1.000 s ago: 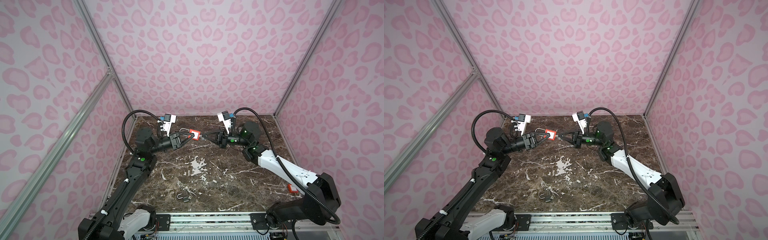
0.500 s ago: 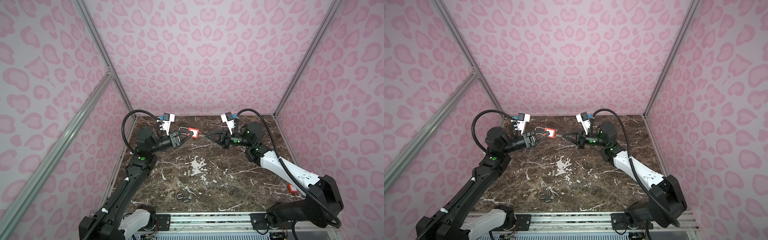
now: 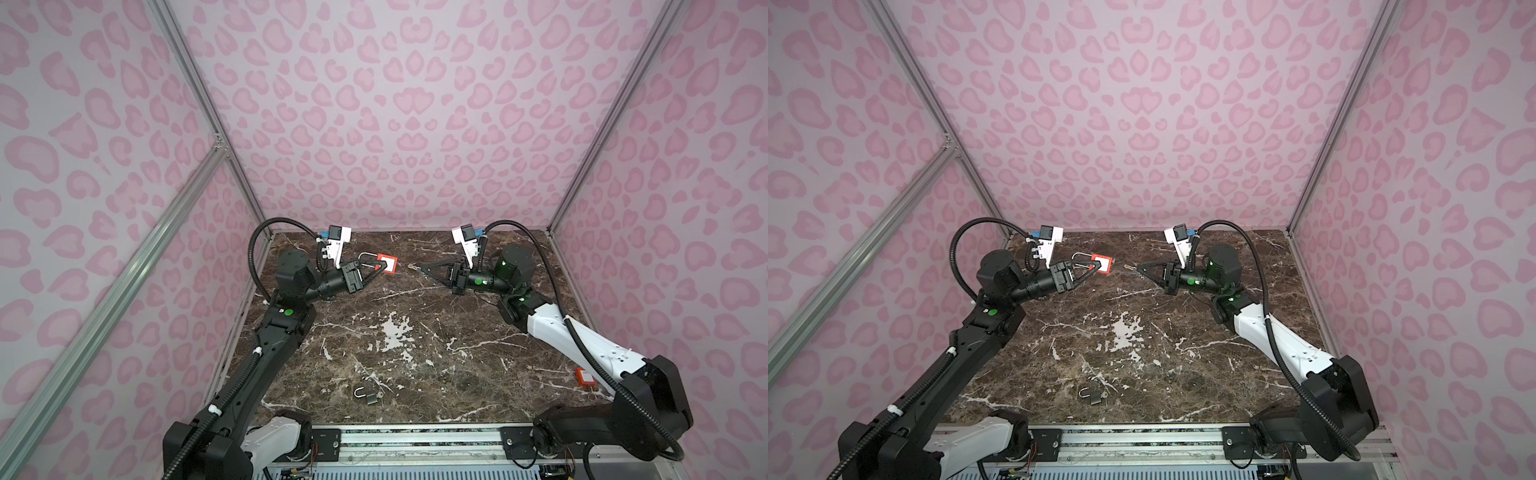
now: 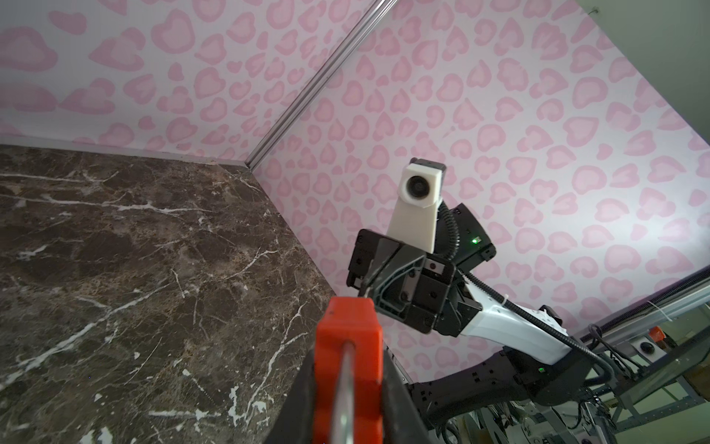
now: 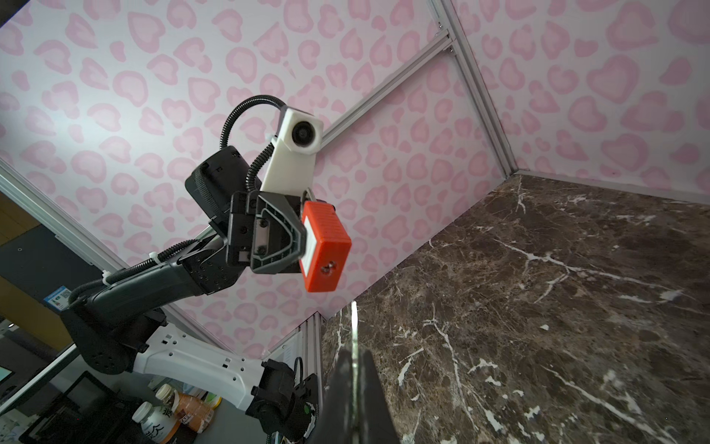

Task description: Lock with the key

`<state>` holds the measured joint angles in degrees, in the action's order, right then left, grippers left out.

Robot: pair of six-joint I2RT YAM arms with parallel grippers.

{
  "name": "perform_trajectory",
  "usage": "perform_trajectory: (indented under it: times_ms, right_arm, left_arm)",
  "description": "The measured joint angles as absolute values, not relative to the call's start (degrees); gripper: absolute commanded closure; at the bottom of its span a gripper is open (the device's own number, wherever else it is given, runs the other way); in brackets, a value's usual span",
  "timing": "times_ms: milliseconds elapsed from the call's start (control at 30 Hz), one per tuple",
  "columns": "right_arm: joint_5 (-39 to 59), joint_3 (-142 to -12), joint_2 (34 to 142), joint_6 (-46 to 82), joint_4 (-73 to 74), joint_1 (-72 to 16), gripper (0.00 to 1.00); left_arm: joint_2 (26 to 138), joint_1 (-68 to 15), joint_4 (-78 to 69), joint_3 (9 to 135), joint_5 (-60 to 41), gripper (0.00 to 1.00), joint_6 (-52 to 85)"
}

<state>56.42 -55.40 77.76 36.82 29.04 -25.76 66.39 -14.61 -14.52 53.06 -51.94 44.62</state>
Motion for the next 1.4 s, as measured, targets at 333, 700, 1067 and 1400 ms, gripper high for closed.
perform_trajectory:
  times_ms: [333, 700, 1067, 1400]
  right_arm:
    - [51.0, -52.8, 75.0, 31.9, 20.9, -23.0, 1.00]
    - [47.4, -50.3, 74.4, 29.8, 17.0, -22.1, 1.00]
    - [46.0, -47.5, 73.8, 29.8, 16.8, -22.1, 1.00]
    - [45.9, -47.3, 74.0, 29.8, 16.8, -22.1, 1.00]
  left_arm:
    - [80.4, -16.4, 3.8, 53.1, -46.3, 0.97, 29.8]
    - [97.1, -20.1, 10.8, 57.2, -42.8, 0.97, 17.7]
    - [106.9, -21.4, 10.8, 60.9, -43.7, 0.97, 13.9]
    - [110.2, -21.6, 10.6, 61.7, -43.3, 0.66, 13.5]
